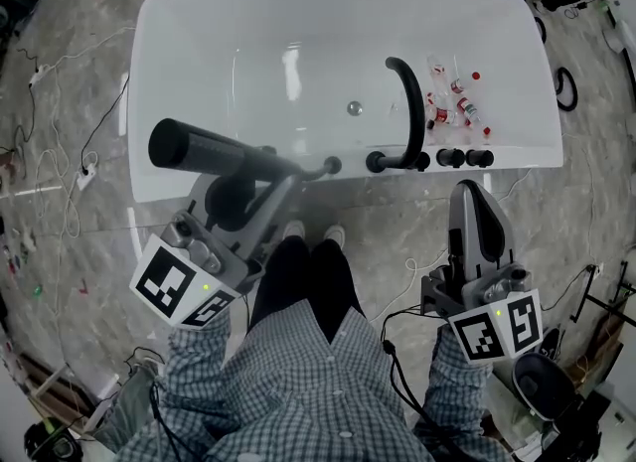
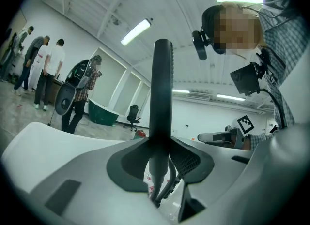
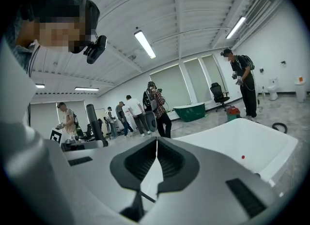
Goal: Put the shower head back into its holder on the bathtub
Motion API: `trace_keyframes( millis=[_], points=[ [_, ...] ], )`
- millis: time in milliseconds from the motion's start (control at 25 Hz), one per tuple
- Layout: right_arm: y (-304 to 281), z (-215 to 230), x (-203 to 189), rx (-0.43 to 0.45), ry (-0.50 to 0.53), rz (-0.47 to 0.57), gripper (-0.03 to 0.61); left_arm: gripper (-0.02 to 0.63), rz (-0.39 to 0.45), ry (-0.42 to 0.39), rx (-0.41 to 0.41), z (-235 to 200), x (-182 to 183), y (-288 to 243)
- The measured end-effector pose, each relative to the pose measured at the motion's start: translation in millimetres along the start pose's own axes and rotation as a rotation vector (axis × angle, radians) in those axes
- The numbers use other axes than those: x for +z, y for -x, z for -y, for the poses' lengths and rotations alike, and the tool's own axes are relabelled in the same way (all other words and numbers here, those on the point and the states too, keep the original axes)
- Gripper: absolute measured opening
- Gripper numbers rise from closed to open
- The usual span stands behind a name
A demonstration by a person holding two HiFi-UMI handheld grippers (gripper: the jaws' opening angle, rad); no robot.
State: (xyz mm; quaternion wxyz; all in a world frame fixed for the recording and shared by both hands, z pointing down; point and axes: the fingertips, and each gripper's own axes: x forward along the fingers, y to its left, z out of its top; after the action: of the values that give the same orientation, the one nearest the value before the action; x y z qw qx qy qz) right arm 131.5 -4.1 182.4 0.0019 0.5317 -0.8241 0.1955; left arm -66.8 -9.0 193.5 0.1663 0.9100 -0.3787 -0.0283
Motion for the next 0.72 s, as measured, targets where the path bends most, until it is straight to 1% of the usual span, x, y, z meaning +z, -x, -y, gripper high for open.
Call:
trace_keyframes(
  millis=[280,560,720],
  points=[
    [-14,2,-18,0.017,-0.017,-0.029,0.017,0.138,0.003,0.003,0.019,-14,-15,-6],
    [-27,5,-36,0.037,-0.023,-0.060,0.017,0.138,-0.014,0.005,0.044,-27,-36,-9],
    [-31,6,-50,0.046,-0.030,-0.082,0.017,0.138,-0.010,0.028,0.057,-31,-51,-10]
  ],
)
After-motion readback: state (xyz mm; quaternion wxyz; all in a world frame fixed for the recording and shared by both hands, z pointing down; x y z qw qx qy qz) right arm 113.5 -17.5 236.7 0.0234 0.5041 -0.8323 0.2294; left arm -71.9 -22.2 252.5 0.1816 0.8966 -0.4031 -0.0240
